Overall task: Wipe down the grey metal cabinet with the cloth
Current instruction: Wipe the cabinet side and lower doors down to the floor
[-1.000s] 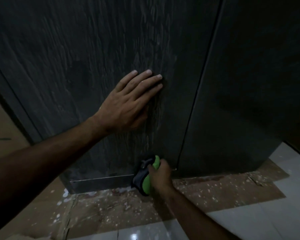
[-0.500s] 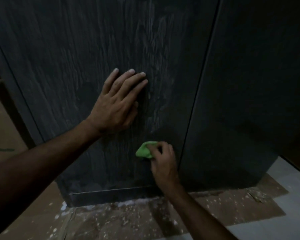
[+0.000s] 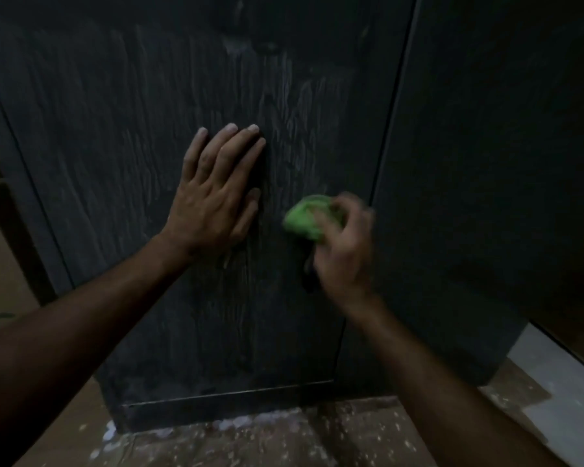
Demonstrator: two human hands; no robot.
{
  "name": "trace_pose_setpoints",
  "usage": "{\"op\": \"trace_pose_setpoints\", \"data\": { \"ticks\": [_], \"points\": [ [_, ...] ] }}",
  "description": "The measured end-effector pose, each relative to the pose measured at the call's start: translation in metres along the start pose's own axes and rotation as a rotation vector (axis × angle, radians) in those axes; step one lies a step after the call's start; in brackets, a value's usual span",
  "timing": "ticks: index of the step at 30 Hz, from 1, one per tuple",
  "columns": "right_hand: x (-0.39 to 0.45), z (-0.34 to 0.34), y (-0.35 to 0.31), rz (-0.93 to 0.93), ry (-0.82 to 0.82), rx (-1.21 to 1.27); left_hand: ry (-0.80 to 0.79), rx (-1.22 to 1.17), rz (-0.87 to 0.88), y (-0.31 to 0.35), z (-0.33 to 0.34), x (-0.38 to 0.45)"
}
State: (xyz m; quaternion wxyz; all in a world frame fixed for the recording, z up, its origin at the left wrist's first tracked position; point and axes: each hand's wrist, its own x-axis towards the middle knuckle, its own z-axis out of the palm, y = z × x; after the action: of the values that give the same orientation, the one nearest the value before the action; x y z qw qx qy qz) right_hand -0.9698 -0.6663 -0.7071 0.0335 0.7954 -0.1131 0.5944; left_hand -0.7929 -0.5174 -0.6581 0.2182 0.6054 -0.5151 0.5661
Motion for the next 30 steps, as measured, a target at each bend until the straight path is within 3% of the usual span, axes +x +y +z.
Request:
{"op": "trace_pose_setpoints", "data": {
  "ticks": [2, 4, 8, 10, 15, 17, 20, 23, 25, 28, 30],
  "points": [
    [0.062, -0.004, 0.002, 0.194, 0.183, 0.000, 0.030, -0.005, -0.030, 0.001, -0.003, 0.014],
    [0.084, -0.002, -0.008, 0.183, 0.163, -0.001, 0.062, -0.012, -0.057, 0.001, -0.006, 0.027],
    [0.024, -0.002, -0.004, -0.348, -0.152, -0.101, 0.089, -0.009, -0.106, -0.001, -0.013, 0.042],
    [0.028, -0.016, 0.017, -0.437, -0.204, -0.139, 0.089, -0.016, -0.130, -0.004, -0.015, 0.047],
    [0.171, -0.033, 0.026, -0.013, 0.212, -0.190, 0.119, -0.019, -0.167, -0.016, -0.016, 0.060],
    [0.196, -0.023, 0.005, 0.017, 0.270, -0.174, 0.135, -0.021, -0.181, -0.017, -0.016, 0.063],
    [0.139, -0.004, -0.007, -0.336, 0.050, -0.156, 0.143, -0.022, -0.182, -0.017, -0.018, 0.065],
    [0.082, -0.023, 0.030, -0.681, -0.153, -0.222, 0.130, -0.034, -0.180, -0.015, -0.022, 0.064],
    [0.102, -0.036, 0.050, -0.586, -0.095, -0.243, 0.119, -0.042, -0.179, -0.015, -0.024, 0.062],
    [0.174, -0.032, 0.035, -0.130, 0.192, -0.281, 0.099, -0.038, -0.166, -0.021, -0.026, 0.056],
    [0.192, -0.013, 0.002, -0.023, 0.262, -0.234, 0.100, -0.021, -0.172, -0.025, -0.027, 0.053]
  ]
}}
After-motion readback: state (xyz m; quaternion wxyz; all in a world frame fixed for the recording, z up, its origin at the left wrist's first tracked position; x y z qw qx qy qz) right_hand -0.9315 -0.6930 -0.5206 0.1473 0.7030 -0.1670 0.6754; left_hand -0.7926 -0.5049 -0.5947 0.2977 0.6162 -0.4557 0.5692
